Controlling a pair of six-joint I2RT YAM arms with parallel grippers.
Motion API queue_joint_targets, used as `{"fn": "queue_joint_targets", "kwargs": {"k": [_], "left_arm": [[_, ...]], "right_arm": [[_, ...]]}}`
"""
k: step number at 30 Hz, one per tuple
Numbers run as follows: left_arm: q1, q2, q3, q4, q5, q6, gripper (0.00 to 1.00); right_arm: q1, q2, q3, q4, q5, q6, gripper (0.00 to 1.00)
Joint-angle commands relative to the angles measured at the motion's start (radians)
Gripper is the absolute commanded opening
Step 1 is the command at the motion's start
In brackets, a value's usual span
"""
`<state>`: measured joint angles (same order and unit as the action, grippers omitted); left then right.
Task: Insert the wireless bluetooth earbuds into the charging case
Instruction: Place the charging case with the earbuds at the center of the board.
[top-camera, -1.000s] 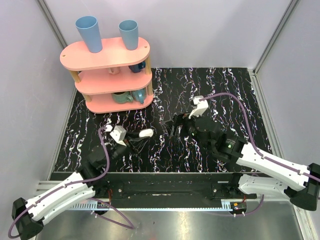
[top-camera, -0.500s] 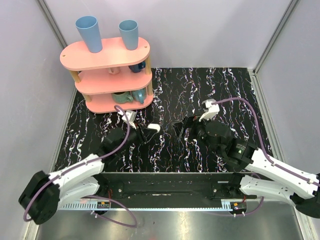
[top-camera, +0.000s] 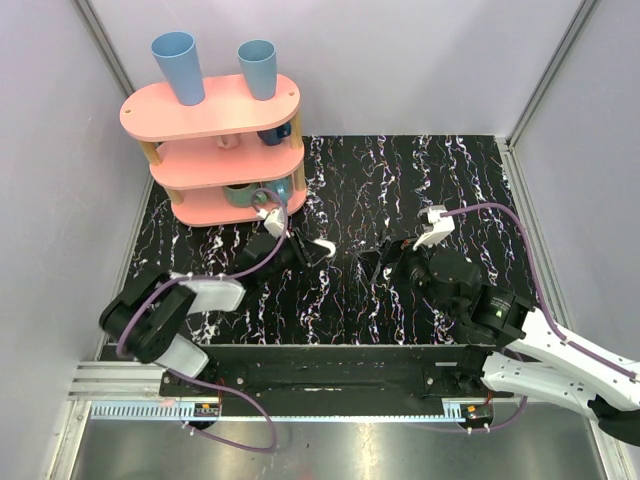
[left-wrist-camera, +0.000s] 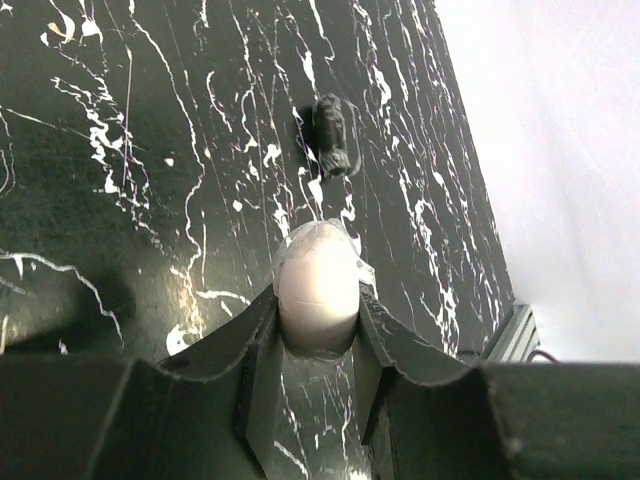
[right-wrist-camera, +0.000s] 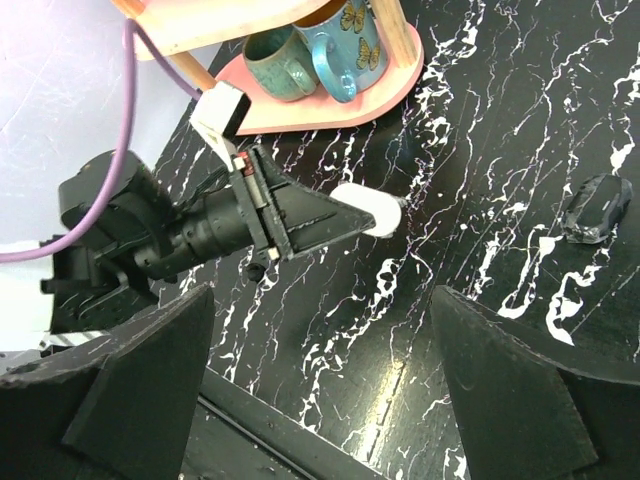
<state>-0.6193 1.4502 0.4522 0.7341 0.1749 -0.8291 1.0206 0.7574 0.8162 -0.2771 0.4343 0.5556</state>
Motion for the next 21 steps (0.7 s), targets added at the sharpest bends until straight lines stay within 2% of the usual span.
{"fn": "queue_joint_targets", "kwargs": {"k": [1,6,15,16,21], "left_arm": [[0.026,0.129,0.101,0.208,0.071,-0.104,0.00],[0.033,0.212,0.190,0.125,0.044,-0.088,0.03],[0.076,0.393,0.189,0.274,0.064,-0.212,0.05],[0.076,0.400,0.189,0.274,0.063,-0.220,0.08],[0.076,0.406,0.168,0.237,0.040,-0.212,0.12]], "right_arm": [[-0.008,-0.012,0.015,-0.033,0.030,-0.017,0.96],[-0.008,-0.009,0.020,-0.047,0.031,-0.025,0.97],[-0.008,0.010,0.031,-0.063,0.040,-0.033,0.97],[-0.008,0.013,0.037,-0.074,0.047,-0.031,0.97],[-0.010,0.111,0.115,-0.218,0.170,-0.048,1.00]]}}
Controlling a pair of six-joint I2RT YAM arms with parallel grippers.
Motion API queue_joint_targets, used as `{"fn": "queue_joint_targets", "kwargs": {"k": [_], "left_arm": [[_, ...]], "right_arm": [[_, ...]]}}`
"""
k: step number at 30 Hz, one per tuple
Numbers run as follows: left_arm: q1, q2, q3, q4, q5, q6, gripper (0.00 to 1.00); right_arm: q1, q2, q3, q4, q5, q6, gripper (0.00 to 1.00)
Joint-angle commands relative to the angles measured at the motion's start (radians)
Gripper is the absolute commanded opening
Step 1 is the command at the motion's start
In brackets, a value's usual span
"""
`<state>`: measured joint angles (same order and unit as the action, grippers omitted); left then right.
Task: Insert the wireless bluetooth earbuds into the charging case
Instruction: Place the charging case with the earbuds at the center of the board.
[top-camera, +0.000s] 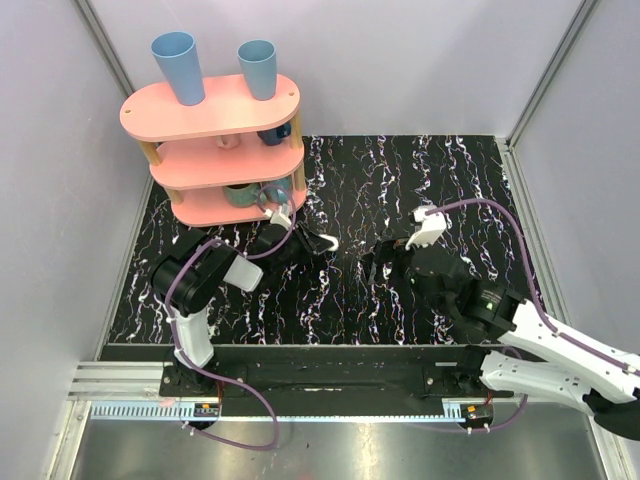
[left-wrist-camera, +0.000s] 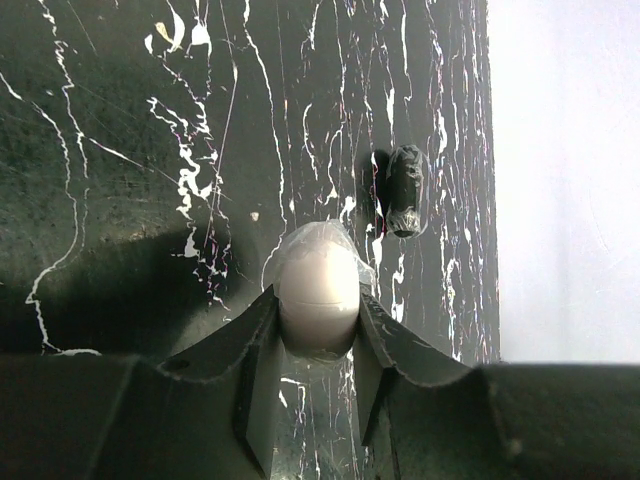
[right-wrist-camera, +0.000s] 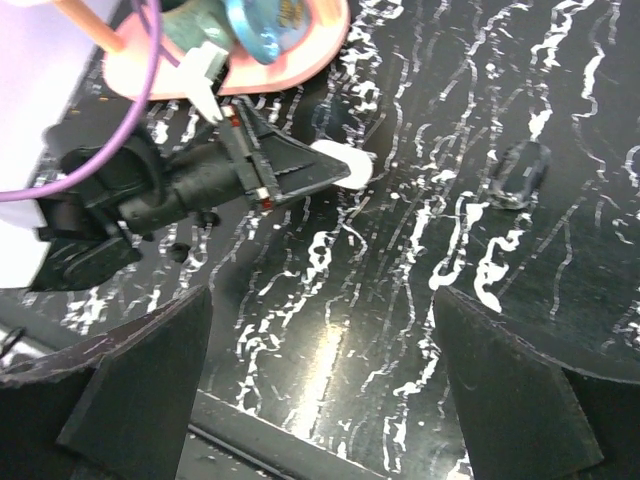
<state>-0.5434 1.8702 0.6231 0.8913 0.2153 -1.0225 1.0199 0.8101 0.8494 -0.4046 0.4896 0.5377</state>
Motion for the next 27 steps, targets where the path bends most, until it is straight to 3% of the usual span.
{"fn": "queue_joint_targets", "kwargs": {"k": [1,7,27], "left_arm": [[0.003,-0.014,-0.005,0.069,-0.001,-0.007,0.14],[0.010,-0.034,0.007,-0.038,-0.016,0.038,0.29],[0.020,-0.216,0.004,-0.389,-0.154,0.238,0.56]], "right_arm": [[-0.009,0.070,0.088,-0.100,0.130,-0.027,1.00],[-0.030,0.109,0.093,-0.102,0.093,-0.016,1.00],[-0.224,0.158,0.091,-0.062,-0.082,-0.058,1.00]]}}
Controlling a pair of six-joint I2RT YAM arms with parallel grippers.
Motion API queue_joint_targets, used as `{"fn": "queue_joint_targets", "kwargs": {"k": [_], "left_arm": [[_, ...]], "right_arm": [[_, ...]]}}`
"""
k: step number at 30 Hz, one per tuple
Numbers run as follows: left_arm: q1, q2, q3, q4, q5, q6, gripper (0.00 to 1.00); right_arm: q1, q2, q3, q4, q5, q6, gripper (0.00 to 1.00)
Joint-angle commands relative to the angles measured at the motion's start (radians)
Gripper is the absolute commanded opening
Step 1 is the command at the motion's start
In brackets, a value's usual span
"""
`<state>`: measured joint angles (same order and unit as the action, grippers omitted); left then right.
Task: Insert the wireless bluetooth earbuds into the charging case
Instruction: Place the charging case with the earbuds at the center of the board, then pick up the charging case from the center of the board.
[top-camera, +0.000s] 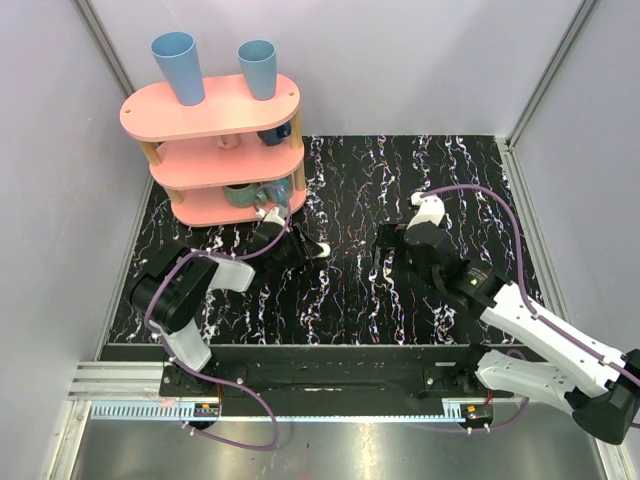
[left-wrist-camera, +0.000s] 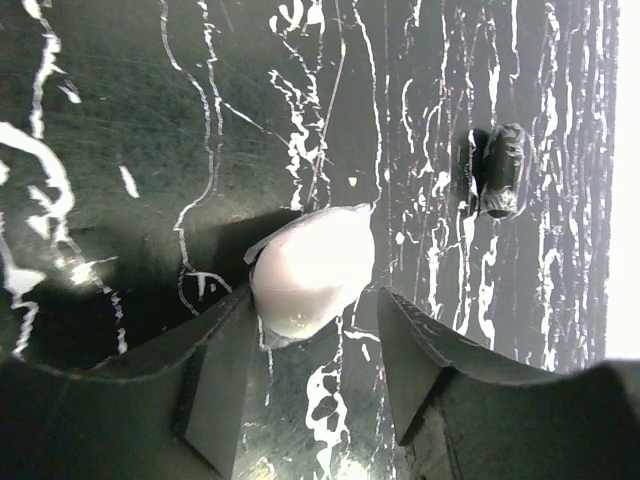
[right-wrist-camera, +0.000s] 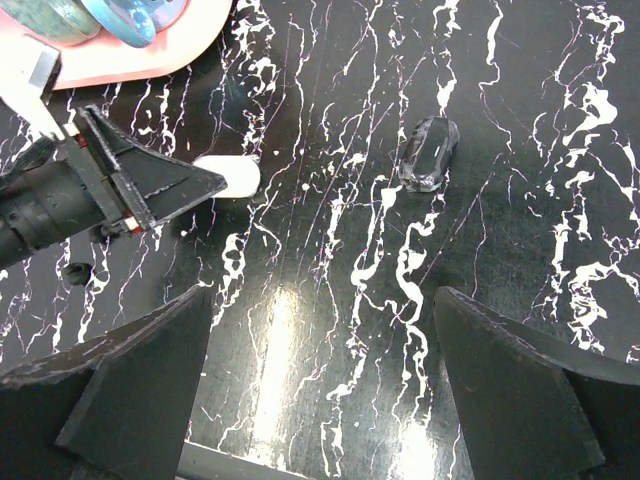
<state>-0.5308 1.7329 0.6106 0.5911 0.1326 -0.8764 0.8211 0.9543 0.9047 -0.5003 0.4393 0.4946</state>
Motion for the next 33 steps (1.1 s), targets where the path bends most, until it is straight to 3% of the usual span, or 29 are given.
{"fn": "queue_joint_targets", "kwargs": {"k": [1,12,20,28,33], "left_arm": [[0.008,-0.093,0.021,-0.132,-0.085,0.106,0.56],[0.005,-0.341,0.037,-0.356,-0.206,0.252,0.58],[0.005,-0.683,0.012,-0.494,-0.221,0.355,0.59],[0.006,-1.056,-0.066,-0.629,-0.293,0.422,0.72],[0.006,-1.202,-0.087,-0.730,-0.324,0.453,0.80]], "right_arm": [[-0.042,0.017,0.034,0.037,-0.040,-0.016,1.00],[-0.264,0.139,-0.001,0.097,-0.195,0.035,1.00],[-0.422,0.317,-0.007,0.206,-0.355,0.058,0.94],[-0.508,0.556,0.059,0.275,-0.432,0.059,0.90],[-0.516,0.673,0.129,0.284,-0.427,0.042,0.89]]}}
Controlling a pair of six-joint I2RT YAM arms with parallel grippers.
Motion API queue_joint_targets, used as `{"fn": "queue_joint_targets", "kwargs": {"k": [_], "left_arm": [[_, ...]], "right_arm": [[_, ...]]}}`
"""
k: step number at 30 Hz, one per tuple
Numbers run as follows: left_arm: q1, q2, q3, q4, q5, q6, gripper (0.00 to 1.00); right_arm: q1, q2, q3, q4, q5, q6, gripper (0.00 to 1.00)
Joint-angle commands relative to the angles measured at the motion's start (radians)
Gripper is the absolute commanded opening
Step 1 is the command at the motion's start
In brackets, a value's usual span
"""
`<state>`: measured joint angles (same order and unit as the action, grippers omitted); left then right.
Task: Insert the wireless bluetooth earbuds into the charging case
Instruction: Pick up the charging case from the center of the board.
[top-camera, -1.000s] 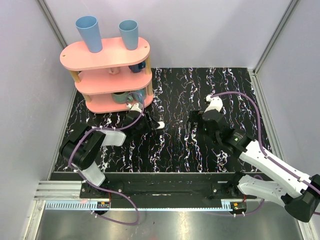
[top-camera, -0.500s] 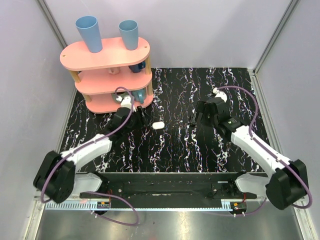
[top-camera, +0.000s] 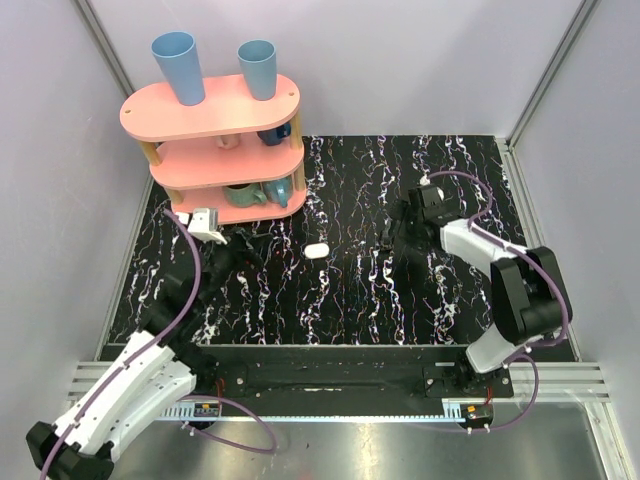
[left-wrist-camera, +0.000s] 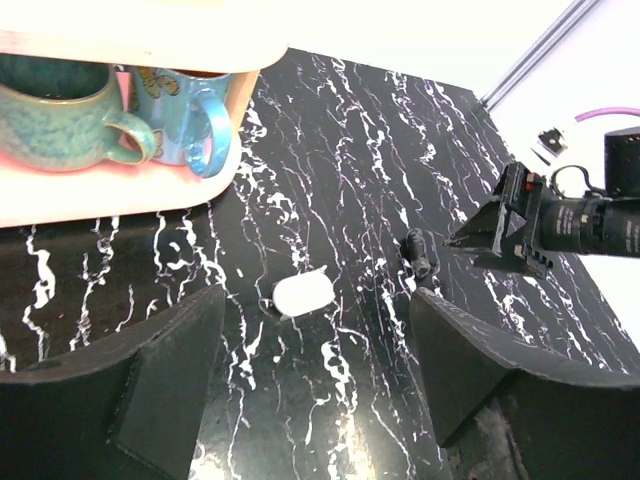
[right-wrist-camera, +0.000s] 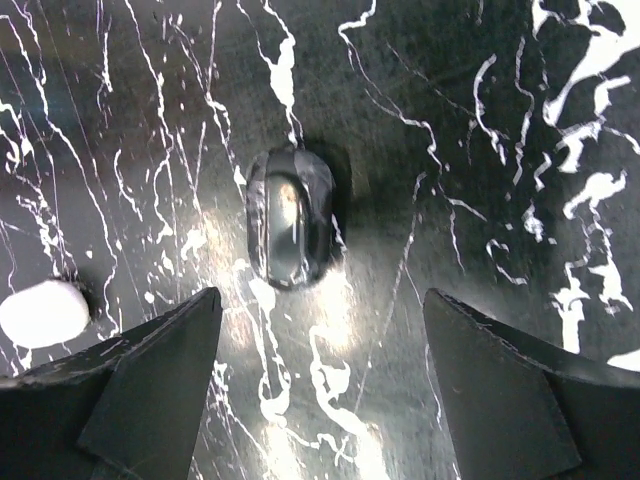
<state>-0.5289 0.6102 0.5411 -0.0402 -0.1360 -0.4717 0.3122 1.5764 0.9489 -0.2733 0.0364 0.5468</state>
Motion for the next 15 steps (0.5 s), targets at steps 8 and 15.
{"fn": "queue_joint_targets", "kwargs": {"k": [8,15], "left_arm": [[0.004,-0.220,-0.039,-0.193,-0.122,0.088,0.87],[0.004,-0.242,-0.061,-0.211,-0.132,0.087,0.88]], "right_arm": [[-0.007,0.195,0.208,0.037,-0.003,-0.028,0.75],[-0.007,0.255,0.241,-0.004,0.028,-0.010,0.74]]}}
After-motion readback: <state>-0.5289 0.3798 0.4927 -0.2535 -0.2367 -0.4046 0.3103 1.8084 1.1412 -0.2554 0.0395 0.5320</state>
